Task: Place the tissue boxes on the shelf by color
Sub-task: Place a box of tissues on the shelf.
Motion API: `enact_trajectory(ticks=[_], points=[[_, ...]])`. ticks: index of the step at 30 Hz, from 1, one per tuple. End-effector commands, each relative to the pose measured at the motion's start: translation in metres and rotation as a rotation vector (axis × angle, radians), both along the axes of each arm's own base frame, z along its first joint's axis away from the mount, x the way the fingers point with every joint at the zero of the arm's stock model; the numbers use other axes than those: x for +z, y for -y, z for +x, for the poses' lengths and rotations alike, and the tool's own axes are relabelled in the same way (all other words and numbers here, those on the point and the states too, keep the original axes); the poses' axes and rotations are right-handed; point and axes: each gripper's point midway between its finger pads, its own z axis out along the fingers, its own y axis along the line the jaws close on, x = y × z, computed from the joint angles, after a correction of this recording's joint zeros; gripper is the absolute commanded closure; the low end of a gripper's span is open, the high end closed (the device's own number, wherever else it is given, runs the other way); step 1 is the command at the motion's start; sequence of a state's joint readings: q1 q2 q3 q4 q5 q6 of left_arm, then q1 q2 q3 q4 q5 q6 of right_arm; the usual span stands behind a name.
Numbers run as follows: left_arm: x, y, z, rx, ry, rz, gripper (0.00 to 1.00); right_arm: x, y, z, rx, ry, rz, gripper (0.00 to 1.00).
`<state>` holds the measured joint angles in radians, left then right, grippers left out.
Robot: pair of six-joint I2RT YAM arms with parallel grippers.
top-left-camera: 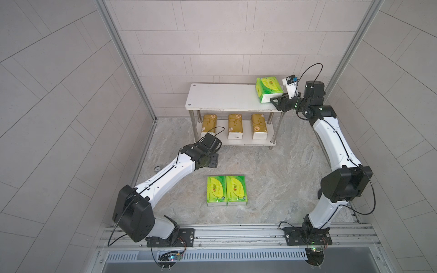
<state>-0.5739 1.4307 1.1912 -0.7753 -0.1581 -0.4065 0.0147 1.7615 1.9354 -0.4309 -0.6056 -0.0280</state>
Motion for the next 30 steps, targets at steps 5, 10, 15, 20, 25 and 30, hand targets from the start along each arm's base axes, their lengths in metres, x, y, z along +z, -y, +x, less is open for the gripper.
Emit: enact_trajectory(ticks=[5,10,15,20,25,30], points=[[0.006,-0.002,0.003,0.004,0.005,0.004,0.29,0.012,-0.009,-0.008,0.032,0.024,0.019,0.31],[0.006,-0.001,0.003,0.004,0.004,0.004,0.29,0.010,-0.011,-0.008,0.041,0.019,0.023,0.31],[0.005,-0.002,0.001,0.005,0.002,0.004,0.29,0.008,-0.011,-0.007,0.037,0.011,0.024,0.31],[0.006,-0.003,0.001,0.007,0.004,0.004,0.29,0.009,-0.008,-0.007,0.022,0.014,0.017,0.31],[0.006,-0.003,0.001,0.009,0.004,0.004,0.29,0.013,-0.009,-0.008,0.025,0.019,0.028,0.31],[0.008,-0.004,0.001,0.011,0.011,0.004,0.29,0.021,-0.006,-0.013,0.008,0.035,0.027,0.27]])
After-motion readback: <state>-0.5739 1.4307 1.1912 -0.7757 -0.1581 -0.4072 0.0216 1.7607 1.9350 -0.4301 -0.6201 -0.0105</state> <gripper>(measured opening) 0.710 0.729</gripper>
